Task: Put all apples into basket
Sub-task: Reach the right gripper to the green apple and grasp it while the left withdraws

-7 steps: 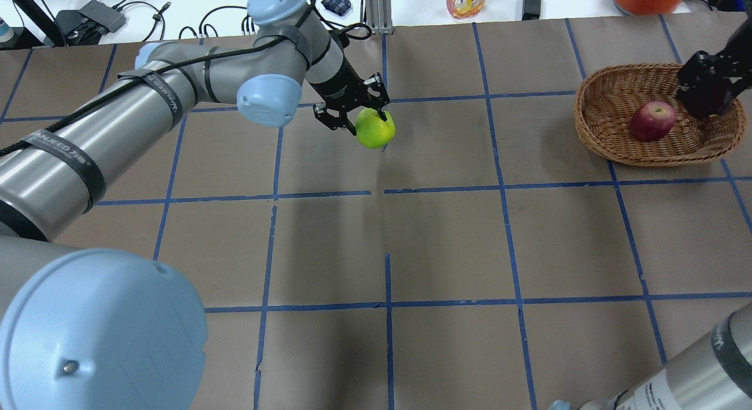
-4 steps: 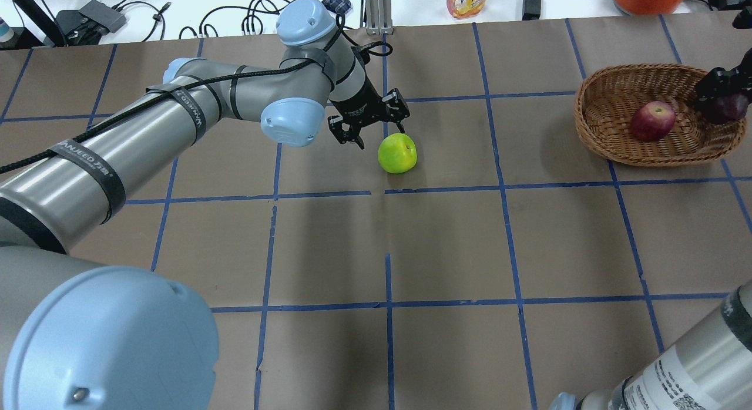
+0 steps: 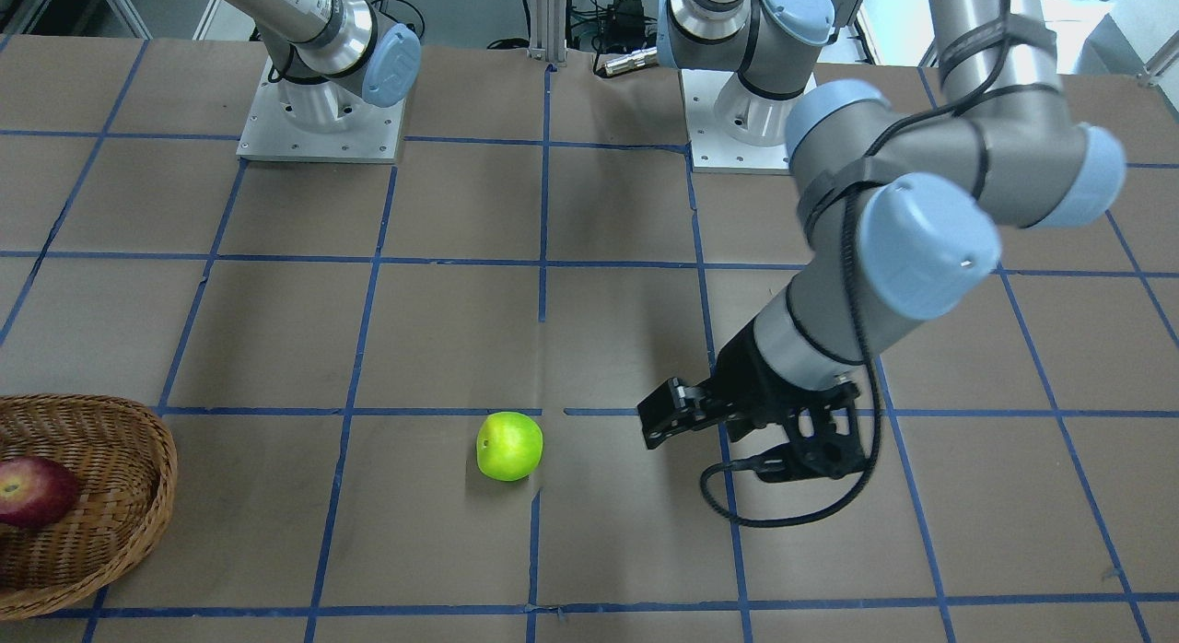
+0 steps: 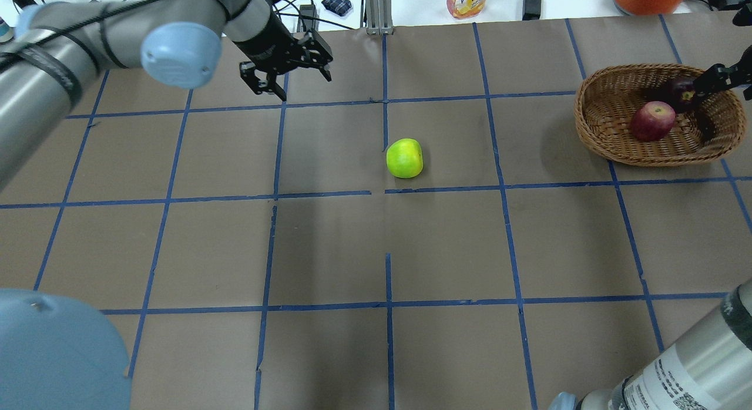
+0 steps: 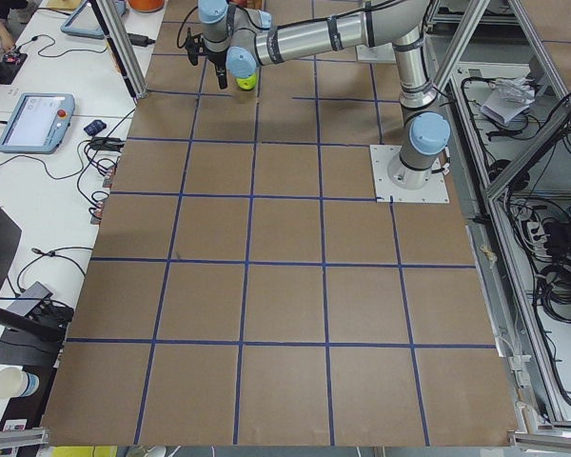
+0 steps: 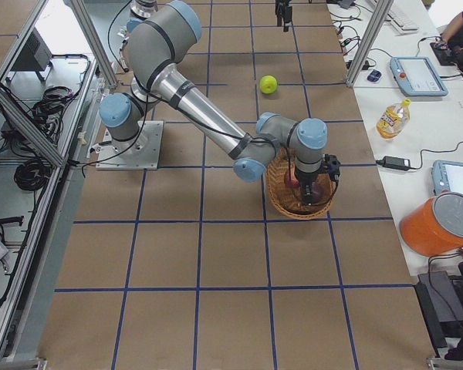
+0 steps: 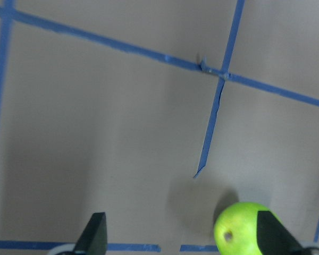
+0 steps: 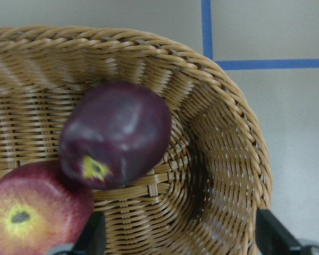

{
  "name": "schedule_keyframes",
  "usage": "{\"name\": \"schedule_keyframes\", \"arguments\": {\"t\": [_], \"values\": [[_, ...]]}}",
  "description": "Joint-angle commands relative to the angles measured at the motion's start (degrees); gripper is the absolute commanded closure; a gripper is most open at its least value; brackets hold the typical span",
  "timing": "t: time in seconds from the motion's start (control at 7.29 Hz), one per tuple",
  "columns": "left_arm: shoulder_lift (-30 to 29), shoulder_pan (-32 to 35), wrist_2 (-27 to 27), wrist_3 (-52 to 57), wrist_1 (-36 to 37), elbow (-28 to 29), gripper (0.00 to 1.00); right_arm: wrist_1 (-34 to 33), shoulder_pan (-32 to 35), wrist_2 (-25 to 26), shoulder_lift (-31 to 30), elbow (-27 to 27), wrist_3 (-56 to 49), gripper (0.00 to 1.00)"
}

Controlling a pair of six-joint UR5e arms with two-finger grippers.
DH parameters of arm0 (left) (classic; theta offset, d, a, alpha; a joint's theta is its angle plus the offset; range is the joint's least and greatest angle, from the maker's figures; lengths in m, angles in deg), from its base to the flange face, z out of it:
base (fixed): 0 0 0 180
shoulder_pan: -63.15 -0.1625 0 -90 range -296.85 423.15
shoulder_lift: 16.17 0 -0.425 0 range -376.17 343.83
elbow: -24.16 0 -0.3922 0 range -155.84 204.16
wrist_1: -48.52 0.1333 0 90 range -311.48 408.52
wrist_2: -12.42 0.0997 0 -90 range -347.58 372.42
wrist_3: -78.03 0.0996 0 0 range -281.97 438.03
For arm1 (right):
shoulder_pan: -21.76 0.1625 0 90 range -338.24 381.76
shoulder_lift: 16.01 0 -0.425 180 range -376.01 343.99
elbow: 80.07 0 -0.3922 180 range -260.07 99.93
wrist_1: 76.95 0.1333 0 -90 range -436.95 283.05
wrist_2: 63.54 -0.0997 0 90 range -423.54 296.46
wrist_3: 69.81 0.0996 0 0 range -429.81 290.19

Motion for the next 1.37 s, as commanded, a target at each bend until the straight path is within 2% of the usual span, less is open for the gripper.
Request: {"name": "schedule_keyframes", "arguments": {"t": [0.0, 0.14, 0.41, 0.69, 0.82, 1.1, 1.23], "values": [[6.8, -3.0, 10.6, 9.7, -17.2, 7.2, 0.0, 11.8, 2.8, -0.6, -5.5, 0.0, 4.3, 0.0], [9.4, -3.1, 11.8, 10.1, -19.6, 6.7, 0.0, 15.3, 8.3, -0.6, -8.4, -0.1, 12.2, 0.0], [11.4, -4.9, 18.9, 11.2, -20.2, 5.9, 0.0, 17.0, 21.0, -0.8, -9.5, -0.5, 30.4, 0.0], [10.4, -4.1, 18.4, 8.3, -21.9, 5.9, 0.0, 16.2, 32.0, -0.9, -7.8, -0.1, 44.9, 0.0], [11.6, -2.7, 18.3, 6.7, -21.4, 3.8, 0.0, 16.0, 35.9, -0.9, -6.7, 0.0, 50.4, 0.0], [11.1, -1.8, 17.2, 3.8, -21.2, 2.5, 0.0, 6.9, 42.6, -0.9, -1.9, 0.0, 57.7, 0.0], [11.0, -1.1, 17.3, 3.6, -20.6, 2.6, 0.0, 4.4, 45.3, -0.7, 0.1, 0.0, 58.4, 0.0]]}}
